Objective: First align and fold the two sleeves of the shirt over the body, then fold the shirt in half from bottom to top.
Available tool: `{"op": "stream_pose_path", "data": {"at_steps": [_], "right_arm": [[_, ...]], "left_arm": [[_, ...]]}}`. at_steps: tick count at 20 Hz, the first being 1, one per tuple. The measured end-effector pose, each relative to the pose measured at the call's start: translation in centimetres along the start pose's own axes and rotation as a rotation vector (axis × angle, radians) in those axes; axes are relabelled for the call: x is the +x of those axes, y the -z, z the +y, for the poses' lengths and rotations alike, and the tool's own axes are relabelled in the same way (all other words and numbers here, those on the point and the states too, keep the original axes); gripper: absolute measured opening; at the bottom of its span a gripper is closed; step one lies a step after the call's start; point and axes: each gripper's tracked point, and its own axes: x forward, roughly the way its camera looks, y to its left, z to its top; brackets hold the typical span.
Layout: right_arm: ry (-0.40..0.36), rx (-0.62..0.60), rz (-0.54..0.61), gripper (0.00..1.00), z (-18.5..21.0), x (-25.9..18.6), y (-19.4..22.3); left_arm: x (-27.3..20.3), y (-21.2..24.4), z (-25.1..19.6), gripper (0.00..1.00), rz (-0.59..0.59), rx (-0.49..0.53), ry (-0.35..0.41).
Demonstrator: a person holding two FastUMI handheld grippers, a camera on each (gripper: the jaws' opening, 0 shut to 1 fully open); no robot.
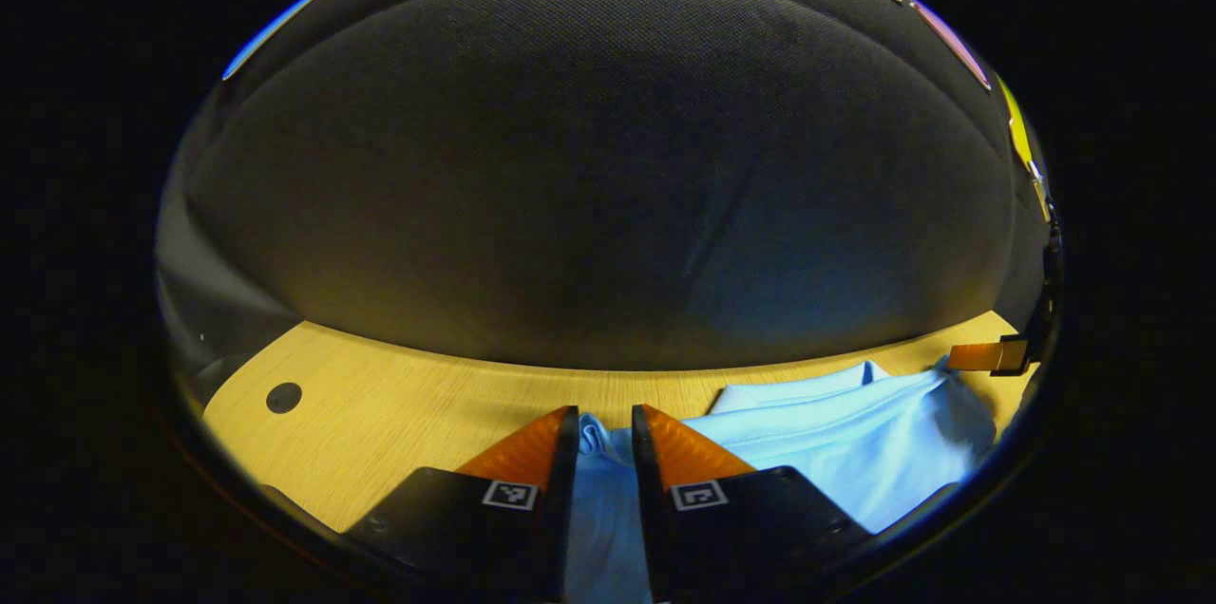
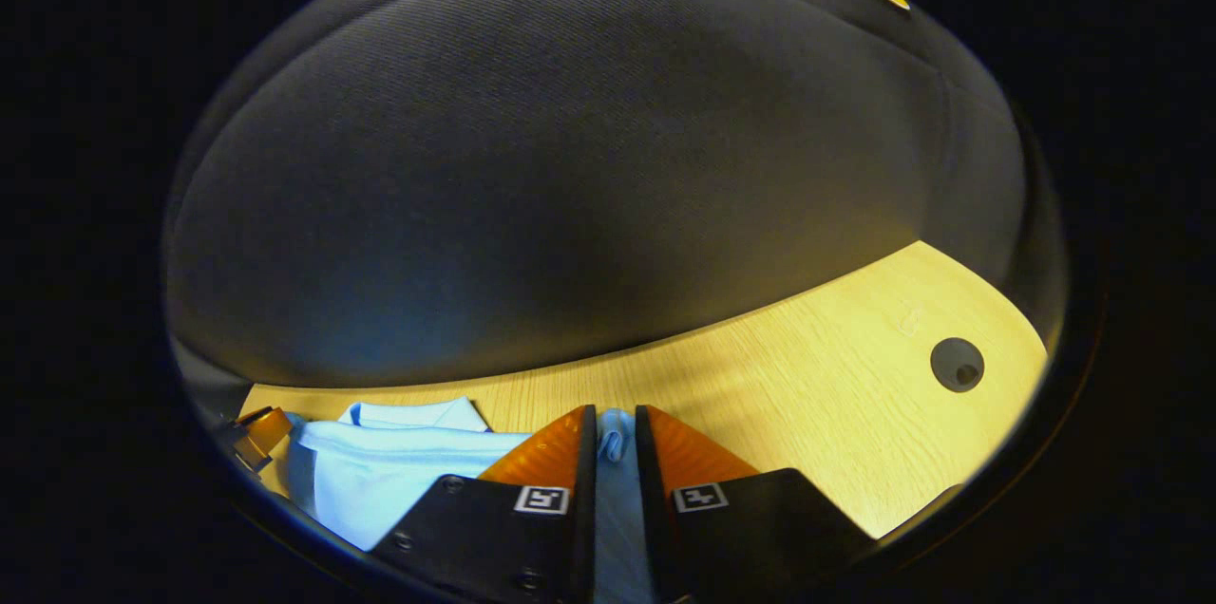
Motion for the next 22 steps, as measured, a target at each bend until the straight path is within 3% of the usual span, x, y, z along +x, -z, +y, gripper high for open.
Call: {"op": "stream_pose_path", "data": {"at_steps": [3,5,6,10,12,16,22], "right_arm": [[0.024,-0.036,-0.01,0.41,-1.1,-0.2,-0.5],[0.012,-0.101,-0.041,0.41,-0.7,-0.5,-1.0],[-0.008,-0.132,-0.058,0.57,-0.5,-0.8,-1.5],[-0.057,-0.203,-0.122,0.76,0.8,-2.5,-2.7],[-0.07,-0.22,-0.155,0.81,1.3,-4.0,-3.2],[-0.1,-0.239,-0.185,0.82,2.0,-7.7,-4.1],[-0.169,-0.204,-0.265,0.82,3.9,-18.9,-6.2]], "left_arm": [[-0.1,0.1,0.0,0.63,0.002,0.007,-0.008],[-0.1,0.4,0.1,0.84,0.014,0.023,-0.017],[-0.3,0.4,0.1,0.9,0.022,0.035,-0.022],[-1.7,-1.1,-0.2,0.94,-0.006,0.021,-0.04],[-3.4,-3.0,-0.3,0.95,-0.055,0.005,-0.037],[-7.7,-5.4,-0.1,0.95,-0.109,0.048,-0.038],[-18.3,-8.4,0.3,0.95,-0.183,0.067,-0.008]]}}
